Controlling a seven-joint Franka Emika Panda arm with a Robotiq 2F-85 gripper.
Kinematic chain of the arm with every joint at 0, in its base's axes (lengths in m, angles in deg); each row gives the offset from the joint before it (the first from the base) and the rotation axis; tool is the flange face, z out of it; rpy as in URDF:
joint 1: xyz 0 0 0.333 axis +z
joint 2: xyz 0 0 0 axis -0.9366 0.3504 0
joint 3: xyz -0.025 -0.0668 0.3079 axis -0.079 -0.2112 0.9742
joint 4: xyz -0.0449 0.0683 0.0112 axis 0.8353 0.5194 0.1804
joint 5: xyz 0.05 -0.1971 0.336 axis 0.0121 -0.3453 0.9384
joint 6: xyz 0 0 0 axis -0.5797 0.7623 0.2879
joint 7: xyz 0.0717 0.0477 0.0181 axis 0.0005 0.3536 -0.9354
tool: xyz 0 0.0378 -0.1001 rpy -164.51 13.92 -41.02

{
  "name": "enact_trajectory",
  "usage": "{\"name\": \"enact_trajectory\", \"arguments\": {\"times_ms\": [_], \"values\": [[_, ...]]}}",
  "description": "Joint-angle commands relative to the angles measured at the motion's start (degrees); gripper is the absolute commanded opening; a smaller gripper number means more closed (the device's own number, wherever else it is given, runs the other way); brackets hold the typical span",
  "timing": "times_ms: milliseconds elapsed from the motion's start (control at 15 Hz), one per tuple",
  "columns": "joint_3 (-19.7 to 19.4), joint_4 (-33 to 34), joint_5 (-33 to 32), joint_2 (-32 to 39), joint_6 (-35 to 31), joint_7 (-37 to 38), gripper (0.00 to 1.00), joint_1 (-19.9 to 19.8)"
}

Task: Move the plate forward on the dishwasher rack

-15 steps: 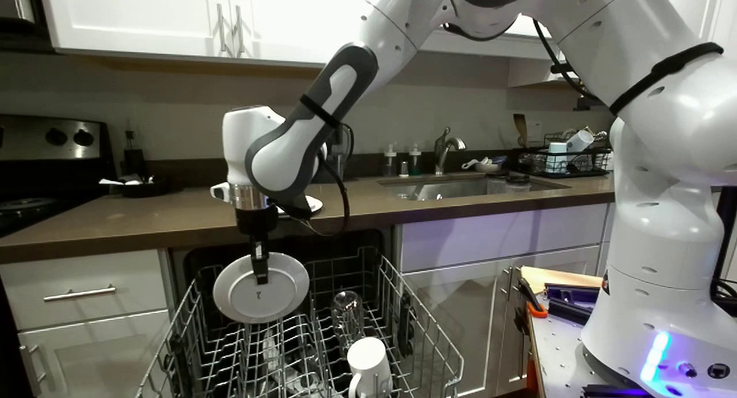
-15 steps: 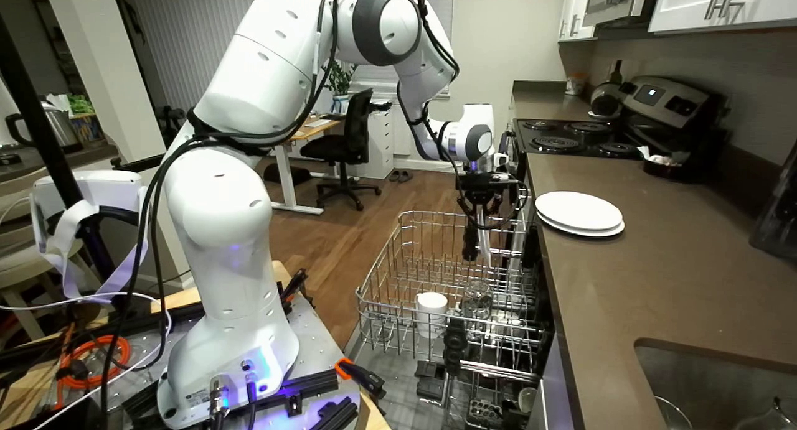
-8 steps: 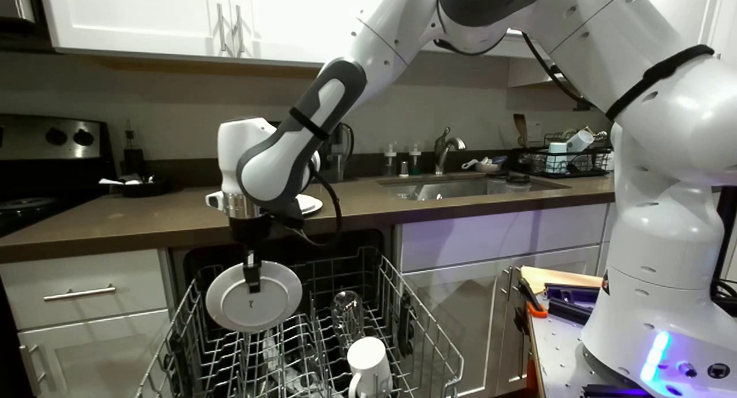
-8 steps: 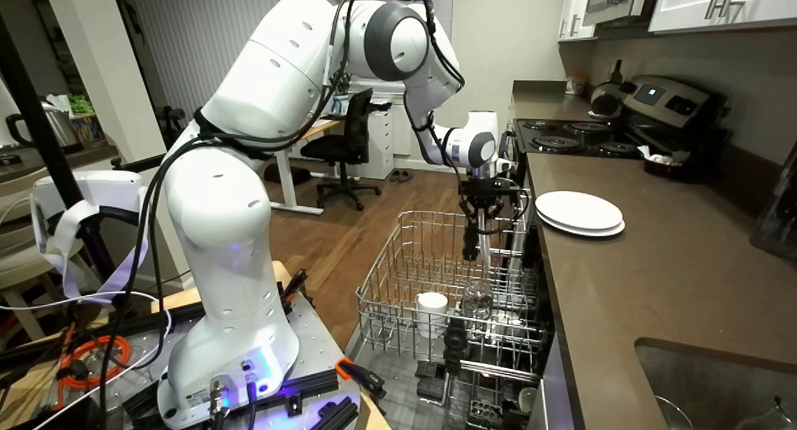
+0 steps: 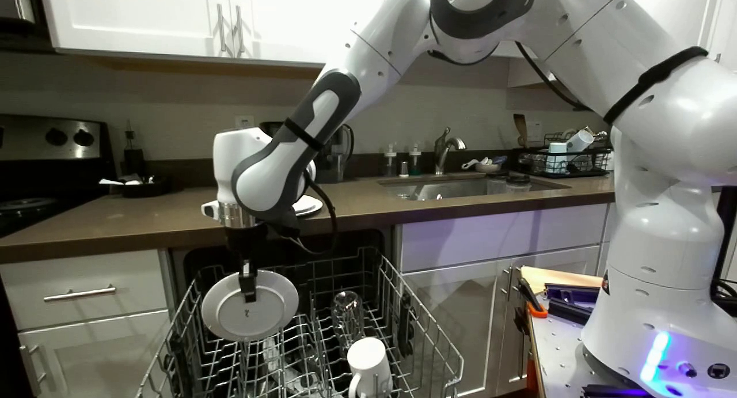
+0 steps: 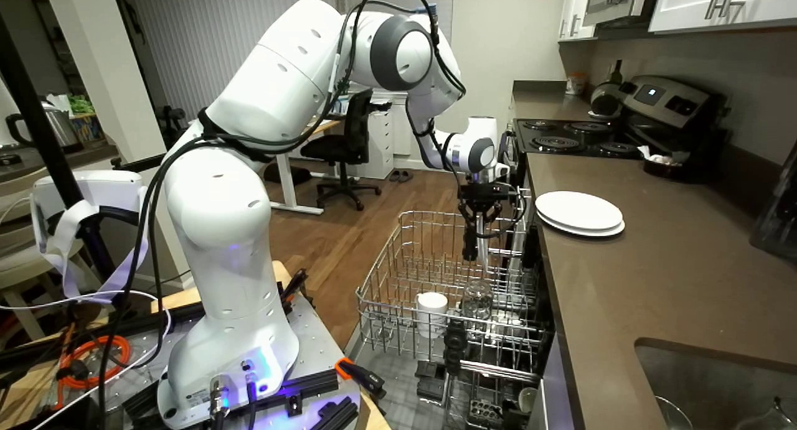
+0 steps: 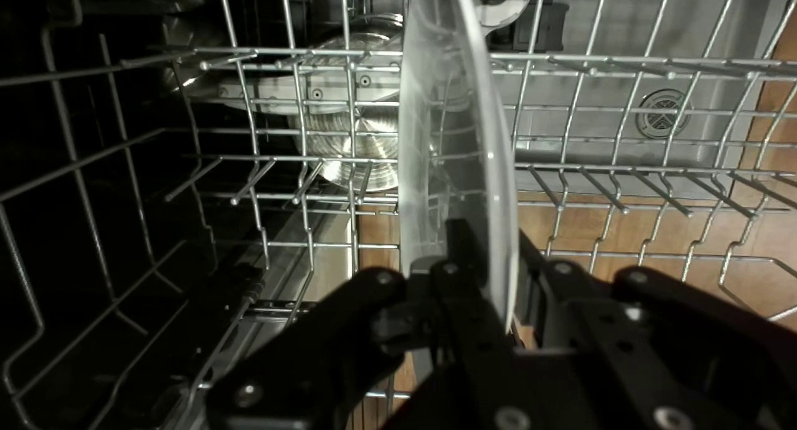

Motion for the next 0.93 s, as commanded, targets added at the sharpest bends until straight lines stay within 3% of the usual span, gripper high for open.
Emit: {"name": "enact_trajectory", "arguments": {"times_ms": [0,867], "values": [[0.7,1.8,1.2,0.8,0.5,-1.6,0.09,-0.6],[0.1,3.6,1.5,3.7,1.1,-1.0,0.09,-0.9]]}}
